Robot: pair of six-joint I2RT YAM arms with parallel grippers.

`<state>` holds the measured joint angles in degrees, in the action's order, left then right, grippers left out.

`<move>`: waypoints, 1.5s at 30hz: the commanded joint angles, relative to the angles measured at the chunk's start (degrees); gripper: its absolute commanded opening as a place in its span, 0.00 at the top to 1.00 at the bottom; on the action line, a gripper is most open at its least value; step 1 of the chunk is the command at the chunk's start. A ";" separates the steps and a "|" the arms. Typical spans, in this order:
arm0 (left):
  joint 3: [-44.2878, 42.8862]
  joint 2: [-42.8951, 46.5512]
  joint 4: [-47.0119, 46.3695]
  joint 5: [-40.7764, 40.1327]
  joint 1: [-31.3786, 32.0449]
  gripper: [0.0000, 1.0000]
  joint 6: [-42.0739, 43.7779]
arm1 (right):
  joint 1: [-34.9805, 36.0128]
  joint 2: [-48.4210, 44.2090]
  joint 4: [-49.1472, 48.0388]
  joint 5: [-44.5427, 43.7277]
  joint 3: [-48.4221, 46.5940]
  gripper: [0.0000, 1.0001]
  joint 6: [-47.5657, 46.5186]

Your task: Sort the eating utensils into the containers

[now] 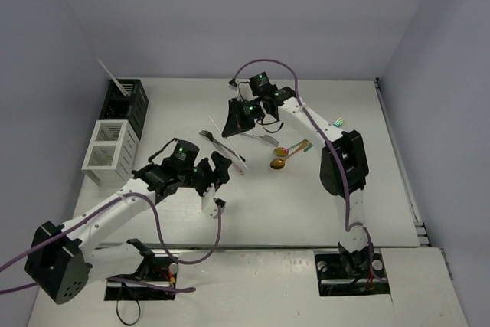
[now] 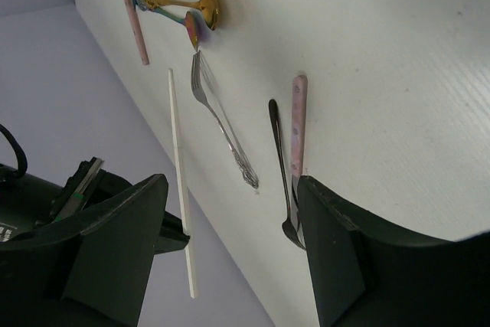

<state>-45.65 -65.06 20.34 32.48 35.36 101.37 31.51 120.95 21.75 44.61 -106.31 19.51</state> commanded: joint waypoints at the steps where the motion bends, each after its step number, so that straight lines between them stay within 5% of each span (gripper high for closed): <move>1: -4.10 -1.65 -7.05 -2.42 1.02 0.36 0.32 | 0.39 -7.49 -5.94 2.23 2.44 1.00 5.99; 10: -4.94 -4.09 -8.65 -2.51 1.61 0.36 0.36 | 0.39 -10.18 -10.92 2.49 7.19 1.00 11.18; 17: -5.59 -5.69 -10.42 -2.95 2.61 0.47 0.20 | 0.48 -11.79 -12.59 2.85 8.59 1.00 13.18; 29: -5.94 -6.61 -13.36 -4.87 5.58 1.00 -1.57 | 2.26 -14.26 -13.65 2.51 10.65 1.00 12.23; 31: -5.80 -5.94 -13.46 -5.02 5.60 1.00 -1.96 | 2.53 -14.55 -13.66 2.50 10.68 0.79 11.45; 36: -3.90 -1.57 -11.80 -5.84 7.16 1.00 -4.03 | 0.85 -15.09 -13.35 1.52 8.91 0.02 9.16; 40: -2.54 4.36 -8.94 -7.86 10.40 1.00 -11.48 | -5.03 -14.59 -13.22 2.92 5.21 0.00 8.39; 45: -8.12 7.64 -2.29 -11.15 11.88 1.00 -36.62 | -19.68 -14.82 -13.07 2.29 1.13 0.01 5.72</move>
<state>-47.70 -59.04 14.47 24.19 46.98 85.42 22.87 110.35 11.40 46.96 -100.69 28.08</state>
